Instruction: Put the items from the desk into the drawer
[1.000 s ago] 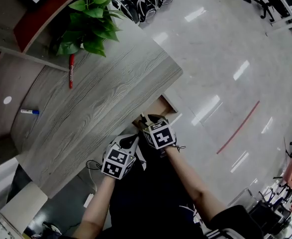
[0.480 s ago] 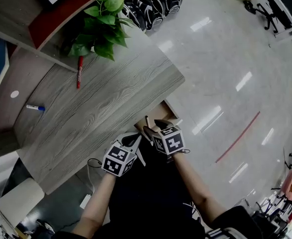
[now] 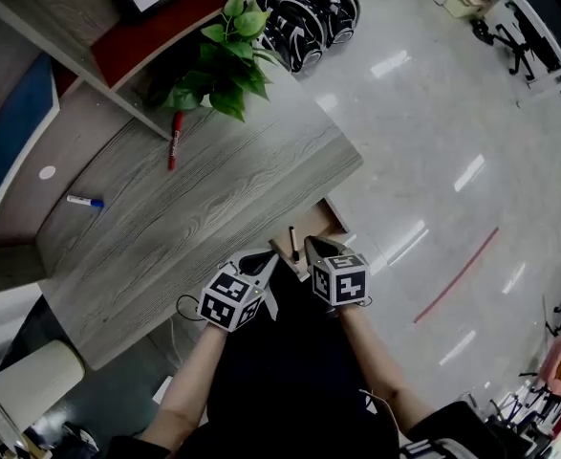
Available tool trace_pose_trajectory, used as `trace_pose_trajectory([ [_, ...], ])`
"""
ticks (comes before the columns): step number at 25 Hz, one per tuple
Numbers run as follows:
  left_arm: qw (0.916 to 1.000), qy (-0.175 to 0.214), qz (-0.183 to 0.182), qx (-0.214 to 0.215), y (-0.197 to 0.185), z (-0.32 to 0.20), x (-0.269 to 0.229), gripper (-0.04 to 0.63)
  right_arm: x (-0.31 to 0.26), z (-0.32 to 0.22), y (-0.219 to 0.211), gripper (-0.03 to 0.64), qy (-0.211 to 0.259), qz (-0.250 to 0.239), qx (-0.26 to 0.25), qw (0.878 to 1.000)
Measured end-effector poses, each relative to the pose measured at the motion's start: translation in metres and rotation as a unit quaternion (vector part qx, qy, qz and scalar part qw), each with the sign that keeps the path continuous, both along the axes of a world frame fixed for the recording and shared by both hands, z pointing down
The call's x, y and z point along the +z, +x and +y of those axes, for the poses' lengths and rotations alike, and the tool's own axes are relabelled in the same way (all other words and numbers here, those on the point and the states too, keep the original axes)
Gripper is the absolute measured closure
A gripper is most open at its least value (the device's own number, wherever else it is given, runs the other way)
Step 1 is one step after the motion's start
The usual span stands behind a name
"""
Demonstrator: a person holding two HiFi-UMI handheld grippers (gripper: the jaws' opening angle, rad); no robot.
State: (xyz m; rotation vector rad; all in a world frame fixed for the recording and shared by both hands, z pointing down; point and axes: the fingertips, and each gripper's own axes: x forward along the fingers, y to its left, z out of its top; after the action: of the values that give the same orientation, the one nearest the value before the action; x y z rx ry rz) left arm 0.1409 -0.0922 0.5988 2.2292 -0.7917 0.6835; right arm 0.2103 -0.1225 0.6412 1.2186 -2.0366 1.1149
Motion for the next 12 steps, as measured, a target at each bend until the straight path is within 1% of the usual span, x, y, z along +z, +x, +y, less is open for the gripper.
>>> trace_pose_trajectory([
  [3, 0.9998, 0.008, 0.006, 0.017, -0.002, -0.001, -0.008, 0.572, -0.016, 0.003, 0.006, 0.626, 0.023, 0.013, 0.028, 0.999],
  [8, 0.9988, 0.020, 0.012, 0.043, -0.009, 0.000, -0.025, 0.574, -0.034, 0.016, 0.007, 0.626, 0.035, 0.022, 0.071, 0.997],
  [12, 0.9981, 0.029, 0.020, 0.049, -0.013, -0.002, -0.040, 0.572, -0.050, 0.017, 0.005, 0.626, 0.046, 0.028, 0.085, 0.995],
])
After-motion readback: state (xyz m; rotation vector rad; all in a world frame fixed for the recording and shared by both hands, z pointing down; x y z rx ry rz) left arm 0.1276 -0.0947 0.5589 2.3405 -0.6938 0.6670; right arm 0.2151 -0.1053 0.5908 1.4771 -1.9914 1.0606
